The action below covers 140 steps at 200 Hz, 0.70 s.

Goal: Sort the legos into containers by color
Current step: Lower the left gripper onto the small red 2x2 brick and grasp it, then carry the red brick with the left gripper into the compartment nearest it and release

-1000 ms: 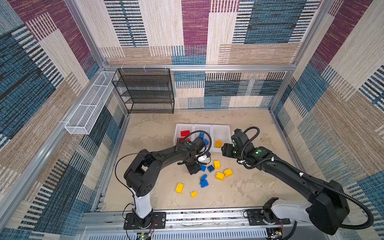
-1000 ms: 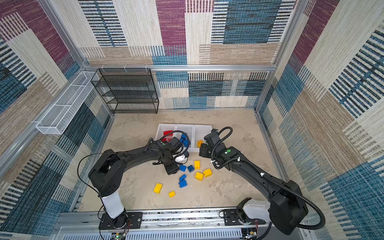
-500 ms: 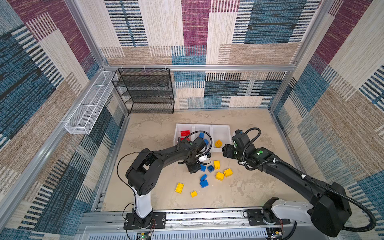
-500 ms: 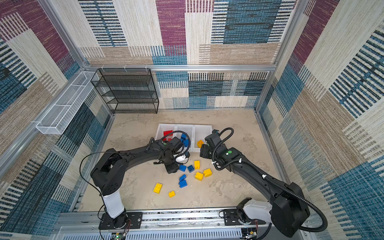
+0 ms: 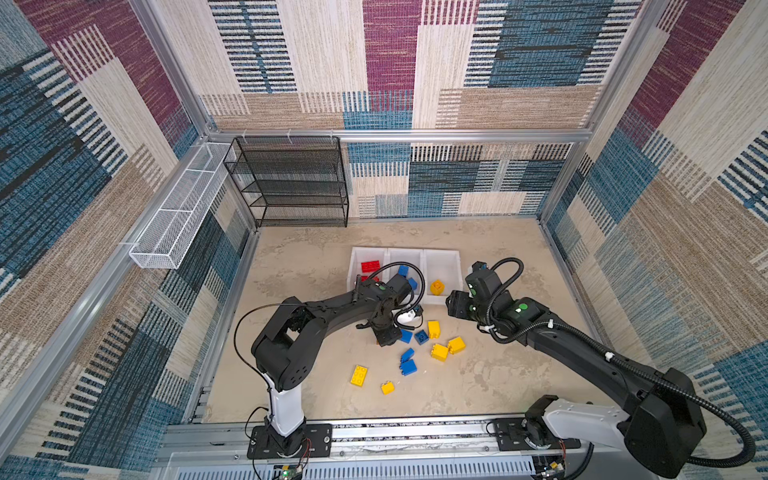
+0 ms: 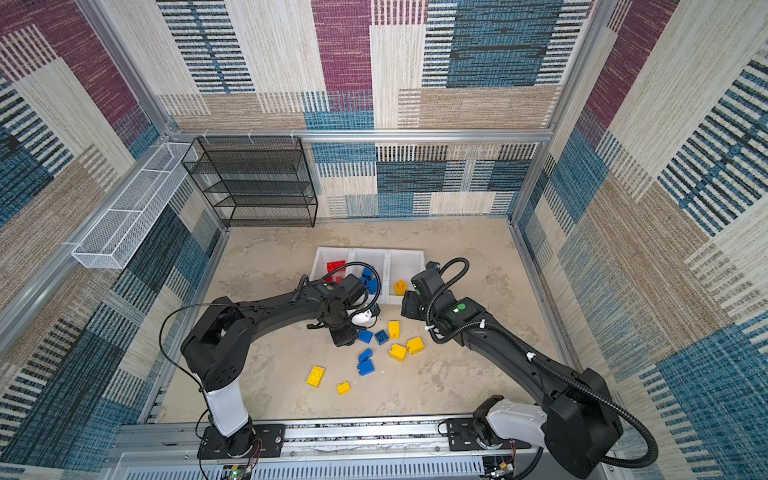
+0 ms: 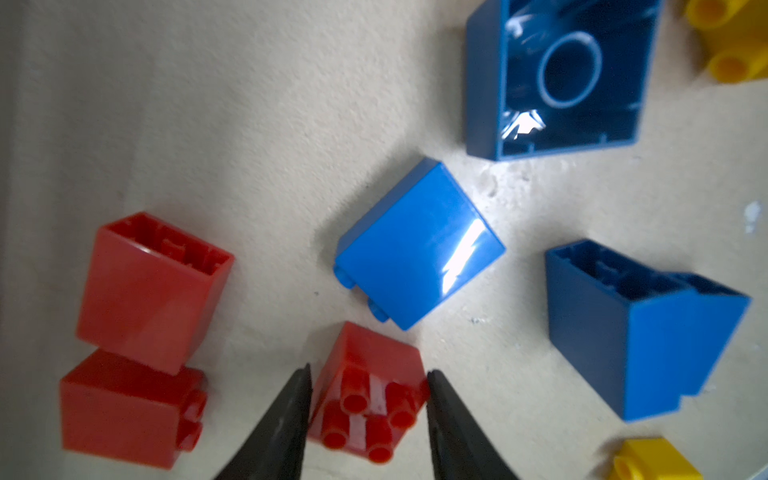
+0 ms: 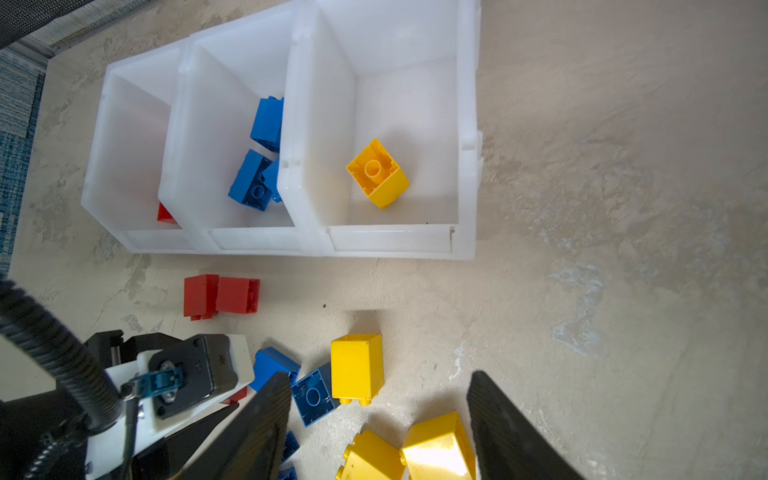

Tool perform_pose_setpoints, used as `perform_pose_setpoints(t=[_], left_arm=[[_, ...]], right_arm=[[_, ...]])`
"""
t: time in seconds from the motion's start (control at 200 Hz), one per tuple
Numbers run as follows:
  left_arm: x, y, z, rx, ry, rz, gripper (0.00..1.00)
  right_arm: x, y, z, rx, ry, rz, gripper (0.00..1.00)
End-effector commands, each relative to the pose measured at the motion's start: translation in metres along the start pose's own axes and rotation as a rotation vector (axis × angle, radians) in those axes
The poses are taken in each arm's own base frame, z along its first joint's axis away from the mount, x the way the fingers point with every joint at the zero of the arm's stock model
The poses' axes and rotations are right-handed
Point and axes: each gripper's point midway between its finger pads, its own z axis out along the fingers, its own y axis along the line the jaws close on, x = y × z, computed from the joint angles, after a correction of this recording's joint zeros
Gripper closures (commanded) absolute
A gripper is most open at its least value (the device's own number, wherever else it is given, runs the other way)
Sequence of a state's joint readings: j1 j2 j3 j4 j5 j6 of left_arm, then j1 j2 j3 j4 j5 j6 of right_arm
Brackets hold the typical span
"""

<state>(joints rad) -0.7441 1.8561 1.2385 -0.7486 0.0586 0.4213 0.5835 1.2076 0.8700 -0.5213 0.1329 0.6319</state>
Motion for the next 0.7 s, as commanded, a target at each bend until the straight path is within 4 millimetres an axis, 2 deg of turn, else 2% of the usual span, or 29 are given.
perform_pose_setpoints(t=[0.0, 0.185, 0.441, 0.596, 0.696], left_arm=[[0.005, -0.006, 0.001, 0.02, 0.017, 0.007, 0.55], [0.005, -0.007, 0.001, 0.017, 0.02, -0.002, 0.62], [-0.003, -0.01, -0.011, 0.029, -0.033, -0.035, 0.68], [-0.016, -0.005, -0.034, 0.035, -0.121, -0.079, 0.68], [-0.026, 0.016, -0.061, 0.018, -0.212, -0.139, 0.69]], right_arm=[[-0.002, 0.001, -0.001, -0.002, -0.013, 0.016, 0.3], [-0.003, 0.0, -0.003, -0.003, -0.019, 0.019, 0.3], [-0.005, -0.001, -0.007, -0.002, -0.028, 0.021, 0.3], [-0.007, -0.001, -0.01, -0.004, -0.037, 0.022, 0.31], [-0.012, 0.0, -0.014, -0.004, -0.05, 0.018, 0.31]])
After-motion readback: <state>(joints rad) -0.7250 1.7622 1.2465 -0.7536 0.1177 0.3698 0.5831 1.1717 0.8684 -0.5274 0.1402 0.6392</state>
